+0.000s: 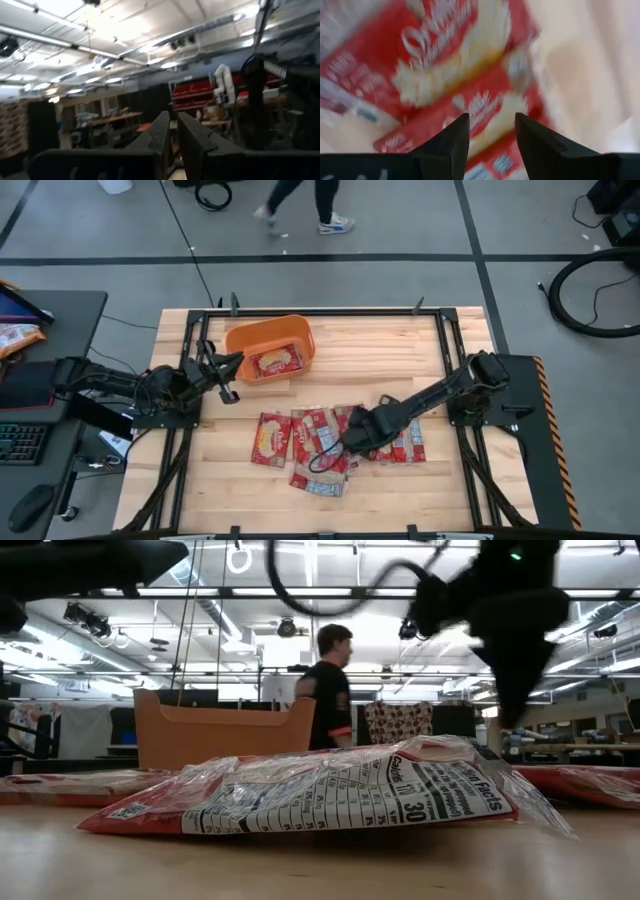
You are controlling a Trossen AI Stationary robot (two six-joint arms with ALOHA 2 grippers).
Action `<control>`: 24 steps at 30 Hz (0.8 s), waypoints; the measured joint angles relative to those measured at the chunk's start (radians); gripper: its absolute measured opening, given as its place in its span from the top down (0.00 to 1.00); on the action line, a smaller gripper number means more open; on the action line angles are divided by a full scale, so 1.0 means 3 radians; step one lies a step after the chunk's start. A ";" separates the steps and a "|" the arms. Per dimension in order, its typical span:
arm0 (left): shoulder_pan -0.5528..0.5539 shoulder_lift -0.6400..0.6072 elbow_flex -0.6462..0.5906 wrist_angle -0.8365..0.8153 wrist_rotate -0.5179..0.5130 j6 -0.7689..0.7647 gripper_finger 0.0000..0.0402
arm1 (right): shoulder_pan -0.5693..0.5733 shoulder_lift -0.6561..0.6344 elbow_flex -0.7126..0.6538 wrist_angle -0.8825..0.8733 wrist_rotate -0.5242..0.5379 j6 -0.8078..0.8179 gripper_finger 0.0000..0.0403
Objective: Sort popcorn bags into baskets
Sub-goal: Put the red popcorn bag into the orange bin
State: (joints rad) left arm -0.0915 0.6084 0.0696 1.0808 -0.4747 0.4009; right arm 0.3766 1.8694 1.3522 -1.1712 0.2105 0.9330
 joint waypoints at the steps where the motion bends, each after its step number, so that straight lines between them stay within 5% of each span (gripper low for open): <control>1: 0.0027 -0.0001 0.0000 0.0005 0.0066 -0.0021 0.89 | 0.0024 0.0000 -0.0069 -0.0007 -0.0075 0.0150 0.60; 14: 0.0127 -0.0001 0.0000 -0.0162 0.0244 -0.0203 0.89 | 0.0390 0.0001 -0.0294 -0.0033 -0.0665 0.1619 0.60; 24: 0.0124 0.0000 0.0007 -0.0724 0.0586 -0.0637 0.89 | 0.0883 0.0001 -0.0275 0.0032 -0.0748 0.1576 0.52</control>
State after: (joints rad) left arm -0.0544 0.6086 0.0718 0.8636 -0.2989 0.2098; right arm 0.6414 1.8698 1.2697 -1.1615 -0.0138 1.4059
